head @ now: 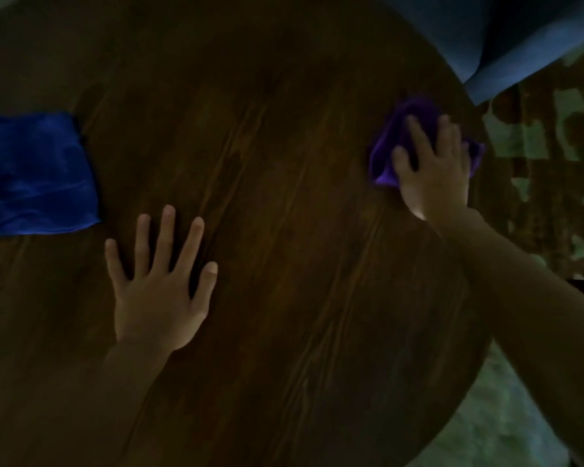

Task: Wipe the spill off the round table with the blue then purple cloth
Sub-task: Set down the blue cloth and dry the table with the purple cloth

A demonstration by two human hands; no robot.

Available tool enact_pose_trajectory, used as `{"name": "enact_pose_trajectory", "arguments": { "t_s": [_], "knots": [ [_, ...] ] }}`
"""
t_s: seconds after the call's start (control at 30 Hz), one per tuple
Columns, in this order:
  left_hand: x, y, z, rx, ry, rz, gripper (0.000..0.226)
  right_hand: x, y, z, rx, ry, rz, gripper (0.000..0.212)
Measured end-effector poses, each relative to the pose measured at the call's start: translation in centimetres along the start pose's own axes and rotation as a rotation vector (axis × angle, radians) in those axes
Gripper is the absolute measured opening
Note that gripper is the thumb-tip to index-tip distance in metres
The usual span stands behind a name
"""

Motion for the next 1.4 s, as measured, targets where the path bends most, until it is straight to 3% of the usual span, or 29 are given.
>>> {"name": "enact_pose_trajectory", "arguments": {
  "t_s": [0.03, 0.1, 0.17, 0.23, 0.33, 0.4, 0.47, 0.6, 0.63, 0.7, 0.77, 0.9, 0.97, 1.0, 1.07, 1.13, 1.2, 1.27, 1.33, 1.4],
  "knots": [
    [0.0, 0.0, 0.0, 0.001, -0.001, -0.001, 0.067, -0.9, 0.0, -0.2, 0.000, 0.174, 0.005, 0.069],
    [0.3, -0.1, -0.1, 0.002, -0.003, -0.003, 0.067, 1.4, 0.0, 2.0, -0.024, 0.220, 0.020, 0.067],
    [0.4, -0.1, 0.0, 0.005, -0.007, -0.002, 0.067, 6.3, 0.1, 7.5, -0.057, -0.068, -0.030, 0.063],
    [0.3, -0.1, 0.0, 0.015, -0.010, -0.011, 0.068, 11.1, 0.2, 16.9, 0.064, -0.530, -0.145, 0.063],
    [0.1, -0.1, 0.0, 0.022, -0.015, -0.015, 0.068, 10.3, -0.7, 24.7, 0.238, -1.109, -0.196, 0.069],
    [0.2, 0.0, 0.1, 0.004, -0.015, -0.007, 0.067, 6.9, -0.9, 21.5, 0.253, -1.210, -0.220, 0.066],
    [0.3, 0.2, -0.1, -0.007, -0.010, -0.001, 0.067, 2.8, -1.1, 14.5, 0.142, -1.015, -0.187, 0.059],
    [0.4, 0.6, 0.2, -0.043, -0.009, -0.013, 0.067, -7.0, -1.6, 4.5, -0.009, -0.001, 0.018, 0.066],
    [0.5, 0.7, 0.2, -0.047, -0.005, -0.018, 0.067, -7.2, -1.7, 4.8, -0.031, 0.152, 0.038, 0.066],
    [1.1, 0.9, 0.0, -0.032, -0.009, -0.026, 0.067, -4.2, -1.8, 8.0, -0.048, 0.175, 0.042, 0.064],
    [1.2, 0.8, 0.1, -0.026, -0.019, -0.033, 0.066, 1.1, -1.7, 14.6, -0.047, -0.073, -0.039, 0.063],
    [0.6, 0.4, 0.2, -0.026, -0.038, -0.035, 0.066, 9.8, -2.3, 32.2, 0.232, -0.894, -0.275, 0.064],
    [0.5, 0.2, 0.1, -0.024, -0.041, -0.029, 0.066, 8.3, -2.4, 32.9, 0.294, -1.247, -0.300, 0.066],
    [0.6, 0.2, 0.1, -0.031, -0.044, -0.026, 0.066, 6.7, -2.2, 30.7, 0.304, -1.303, -0.299, 0.066],
    [0.5, 0.3, 0.1, -0.044, -0.041, -0.027, 0.065, 2.7, -2.0, 23.2, 0.213, -1.120, -0.260, 0.061],
    [0.4, 0.4, 0.1, -0.046, -0.033, -0.029, 0.065, -3.1, -2.1, 15.2, 0.046, -0.638, -0.137, 0.060],
    [0.6, 0.4, 0.1, -0.058, -0.032, -0.029, 0.064, -8.2, -2.3, 11.7, -0.008, -0.043, -0.034, 0.066],
    [0.7, 0.4, 0.3, -0.067, -0.023, -0.026, 0.064, -8.2, -2.7, 13.7, -0.047, 0.296, 0.007, 0.066],
    [1.0, 0.5, 0.2, -0.078, -0.026, -0.027, 0.064, -4.5, -3.0, 18.7, -0.090, 0.328, 0.006, 0.063],
    [1.0, 0.7, 0.3, -0.083, -0.023, -0.028, 0.064, 1.0, -2.9, 26.5, -0.057, 0.182, -0.043, 0.061]
  ]
}}
Point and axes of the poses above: each hand's wrist, its own z-axis away from the middle knuckle, its own y-axis out of the palm, x = y × z, the point moved 8 cm from there along -z, towards the middle knuckle, and after that the axes turned 15 degrees about -x, right-handed, at the moved point
